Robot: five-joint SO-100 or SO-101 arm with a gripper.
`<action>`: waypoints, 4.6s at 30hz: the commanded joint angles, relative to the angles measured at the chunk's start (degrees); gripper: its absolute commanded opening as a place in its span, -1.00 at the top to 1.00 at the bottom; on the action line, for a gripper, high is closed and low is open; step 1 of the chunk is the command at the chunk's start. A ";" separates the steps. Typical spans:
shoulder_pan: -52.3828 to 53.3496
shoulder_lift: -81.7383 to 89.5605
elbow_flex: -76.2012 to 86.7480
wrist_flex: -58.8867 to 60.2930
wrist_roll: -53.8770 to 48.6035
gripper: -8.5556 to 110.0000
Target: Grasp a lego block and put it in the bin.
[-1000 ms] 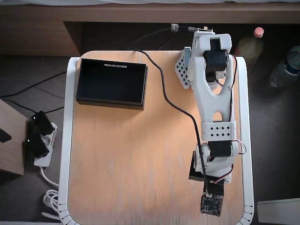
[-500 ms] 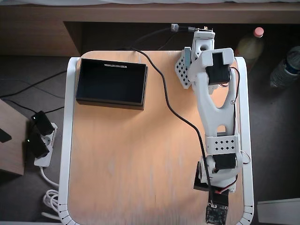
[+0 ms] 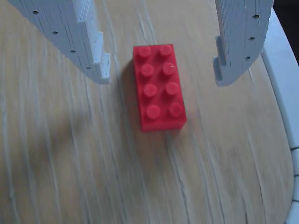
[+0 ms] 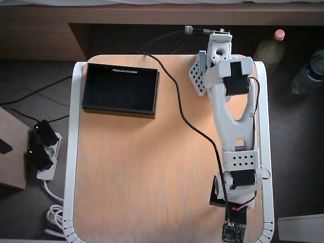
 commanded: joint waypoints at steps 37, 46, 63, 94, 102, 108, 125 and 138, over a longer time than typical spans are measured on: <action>1.32 -1.23 -7.47 -2.02 1.23 0.75; 2.02 -1.23 -7.47 -2.02 1.41 0.86; 7.21 13.45 -7.38 7.12 3.08 0.86; 51.86 35.77 -7.65 22.15 10.28 0.85; 65.39 38.67 -7.56 27.42 14.15 0.85; 74.79 39.11 -7.47 27.51 16.87 0.85; 88.59 39.11 0.35 31.20 24.17 0.85; 91.85 43.24 13.01 23.91 27.25 0.85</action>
